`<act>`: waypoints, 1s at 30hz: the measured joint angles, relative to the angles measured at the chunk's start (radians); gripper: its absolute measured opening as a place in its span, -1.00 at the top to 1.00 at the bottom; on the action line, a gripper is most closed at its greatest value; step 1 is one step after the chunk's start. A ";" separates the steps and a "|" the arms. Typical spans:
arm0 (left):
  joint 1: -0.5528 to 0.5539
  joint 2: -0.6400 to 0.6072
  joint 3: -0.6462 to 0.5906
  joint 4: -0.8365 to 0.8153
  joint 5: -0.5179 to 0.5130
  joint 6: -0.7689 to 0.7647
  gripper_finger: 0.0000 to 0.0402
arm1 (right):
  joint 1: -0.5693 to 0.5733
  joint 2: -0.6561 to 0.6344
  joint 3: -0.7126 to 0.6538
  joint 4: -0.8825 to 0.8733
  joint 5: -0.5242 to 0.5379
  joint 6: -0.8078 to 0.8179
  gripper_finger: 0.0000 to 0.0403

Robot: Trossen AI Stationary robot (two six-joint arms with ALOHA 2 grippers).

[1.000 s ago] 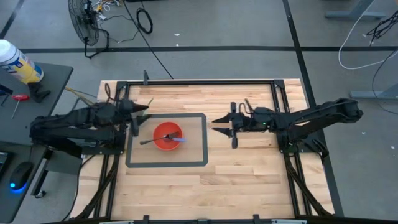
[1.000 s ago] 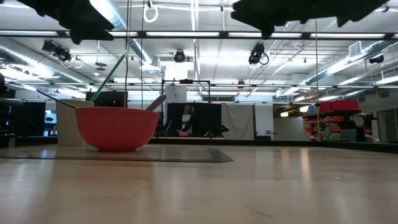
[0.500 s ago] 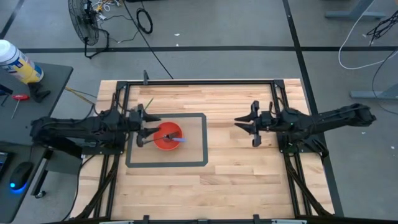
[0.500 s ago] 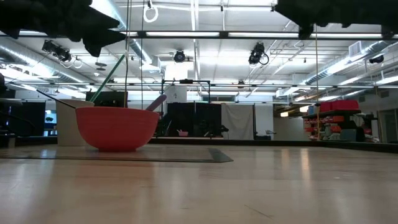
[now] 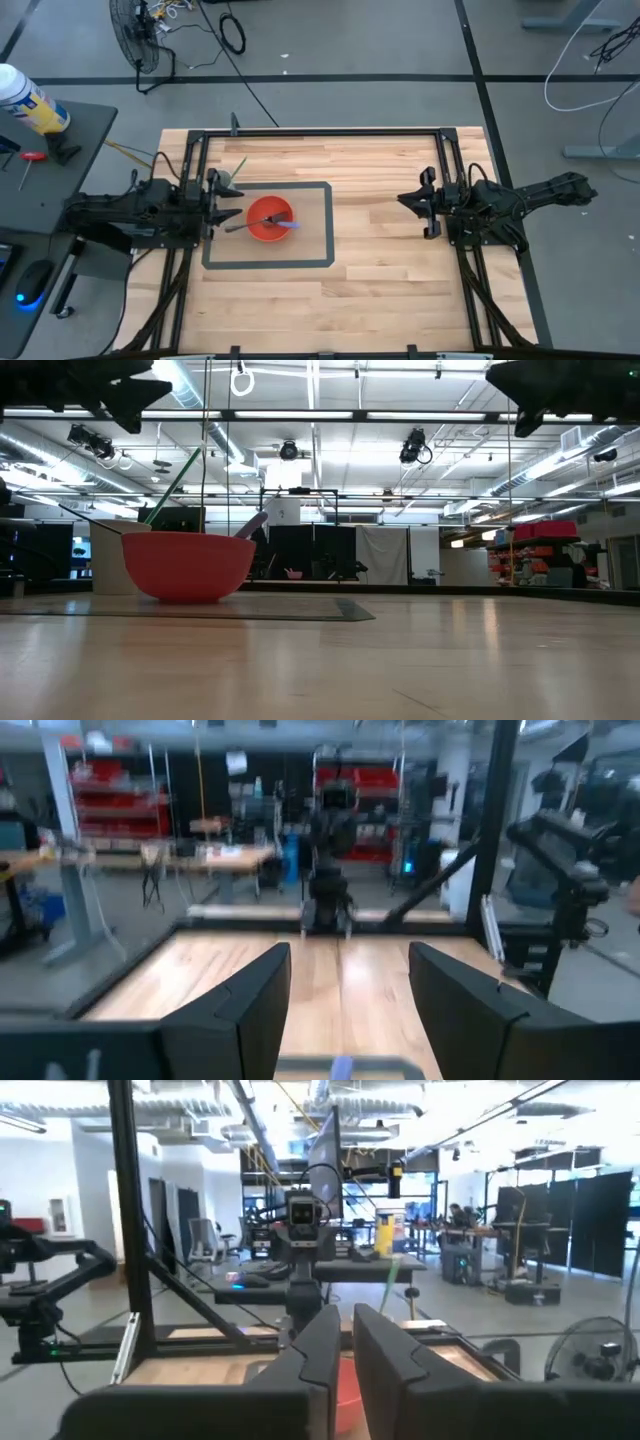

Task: Pick & Place Utensil
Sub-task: Return to Home Position

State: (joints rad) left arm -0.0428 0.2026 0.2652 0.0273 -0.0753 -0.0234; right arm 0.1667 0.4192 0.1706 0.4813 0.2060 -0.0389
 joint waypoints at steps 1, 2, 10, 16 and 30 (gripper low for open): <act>-0.004 -0.021 -0.014 0.019 0.000 0.007 -0.03 | 0.006 -0.014 -0.007 -0.006 0.012 -0.003 0.83; -0.006 -0.042 -0.034 0.033 0.000 0.011 -0.03 | 0.011 -0.028 -0.012 -0.016 0.032 -0.004 0.84; -0.004 -0.203 -0.144 0.067 -0.018 0.017 0.02 | 0.048 -0.136 -0.017 -0.194 0.057 0.035 0.88; -0.004 -0.194 -0.142 0.046 -0.029 0.010 0.02 | 0.063 -0.280 -0.017 -0.315 0.030 0.046 0.96; -0.004 -0.194 -0.142 0.042 -0.070 0.009 0.02 | -0.102 -0.356 -0.060 -0.326 -0.184 0.105 0.99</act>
State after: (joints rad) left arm -0.0463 0.0090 0.1234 0.0697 -0.1452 -0.0139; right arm 0.0645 0.0635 0.1110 0.1558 0.0220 0.0662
